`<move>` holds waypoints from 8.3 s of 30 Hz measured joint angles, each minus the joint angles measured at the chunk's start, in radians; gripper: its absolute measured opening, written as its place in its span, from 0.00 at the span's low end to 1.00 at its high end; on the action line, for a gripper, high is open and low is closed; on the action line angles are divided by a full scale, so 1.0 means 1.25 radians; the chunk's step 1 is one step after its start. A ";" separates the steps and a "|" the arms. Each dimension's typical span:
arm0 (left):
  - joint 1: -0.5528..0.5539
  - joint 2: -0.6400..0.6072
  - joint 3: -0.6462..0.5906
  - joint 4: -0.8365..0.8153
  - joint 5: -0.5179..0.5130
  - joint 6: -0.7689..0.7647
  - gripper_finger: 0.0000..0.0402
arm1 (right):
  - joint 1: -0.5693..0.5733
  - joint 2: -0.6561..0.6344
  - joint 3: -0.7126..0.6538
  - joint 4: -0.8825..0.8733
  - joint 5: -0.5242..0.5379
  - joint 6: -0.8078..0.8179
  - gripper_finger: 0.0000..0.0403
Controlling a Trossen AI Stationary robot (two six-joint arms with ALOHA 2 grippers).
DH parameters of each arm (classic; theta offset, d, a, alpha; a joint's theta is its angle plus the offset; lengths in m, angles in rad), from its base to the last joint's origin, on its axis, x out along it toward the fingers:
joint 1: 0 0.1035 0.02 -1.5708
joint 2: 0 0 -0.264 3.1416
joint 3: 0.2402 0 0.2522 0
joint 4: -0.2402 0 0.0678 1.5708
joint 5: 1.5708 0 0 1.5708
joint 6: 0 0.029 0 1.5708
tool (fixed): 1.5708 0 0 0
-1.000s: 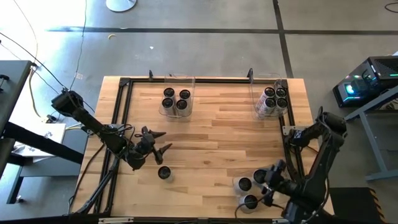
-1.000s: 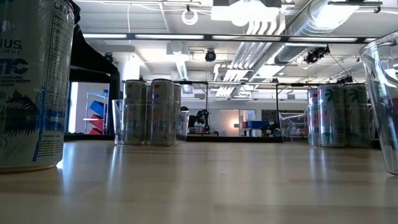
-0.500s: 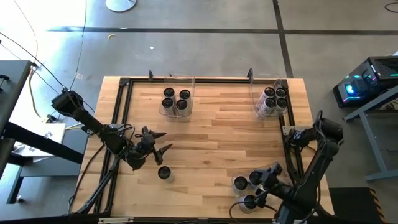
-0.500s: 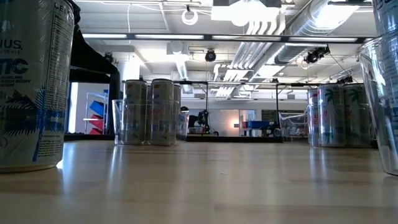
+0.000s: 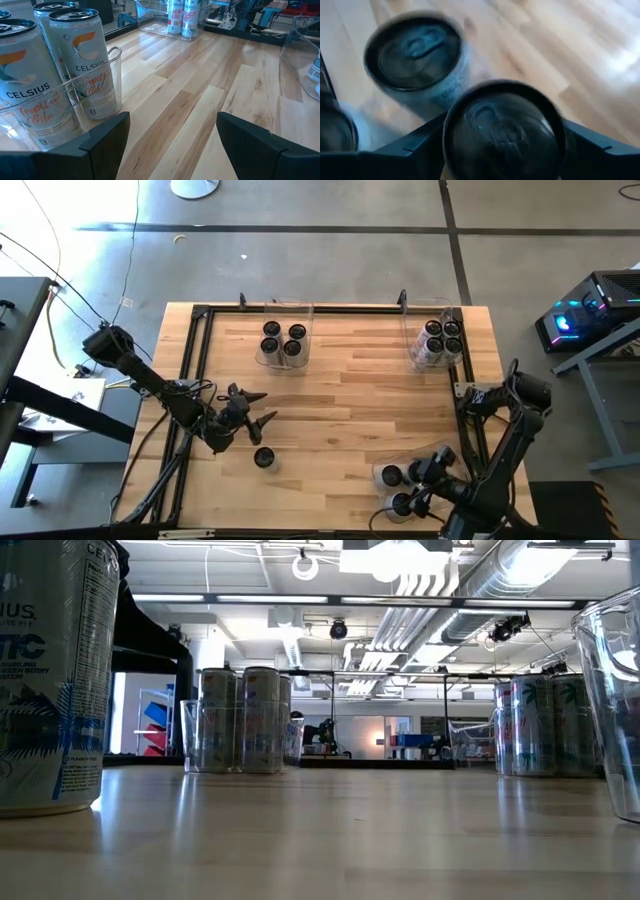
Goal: Sort soda cans
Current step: Put the white/blue soda can into the bottom right transparent bin
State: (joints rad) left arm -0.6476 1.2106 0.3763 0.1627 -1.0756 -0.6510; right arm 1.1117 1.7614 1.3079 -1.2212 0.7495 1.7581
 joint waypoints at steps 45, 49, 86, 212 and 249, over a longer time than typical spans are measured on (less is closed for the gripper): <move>-0.271 -0.062 0.448 -0.910 0.314 -0.193 0.73 | -0.415 -0.125 -0.047 0.882 -0.289 -1.247 0.78; -0.350 -0.061 0.378 -0.871 0.319 -0.359 0.73 | -0.520 -0.042 -0.054 1.018 -0.428 -1.310 0.78; -0.219 0.263 0.075 0.152 0.010 -0.250 0.73 | -0.680 0.357 0.102 1.442 -0.627 -1.390 0.78; -0.141 0.263 0.076 0.209 0.063 -0.160 0.73 | 0.116 0.072 0.171 -0.199 0.158 0.108 0.58; -0.072 0.262 0.166 0.288 0.188 0.201 0.73 | 0.078 0.072 0.125 -0.053 0.154 0.025 0.58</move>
State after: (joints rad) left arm -0.7372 1.5387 0.5843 0.5226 -0.8402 -0.3993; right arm 1.2096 1.8511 1.4646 -1.2870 0.9422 1.7890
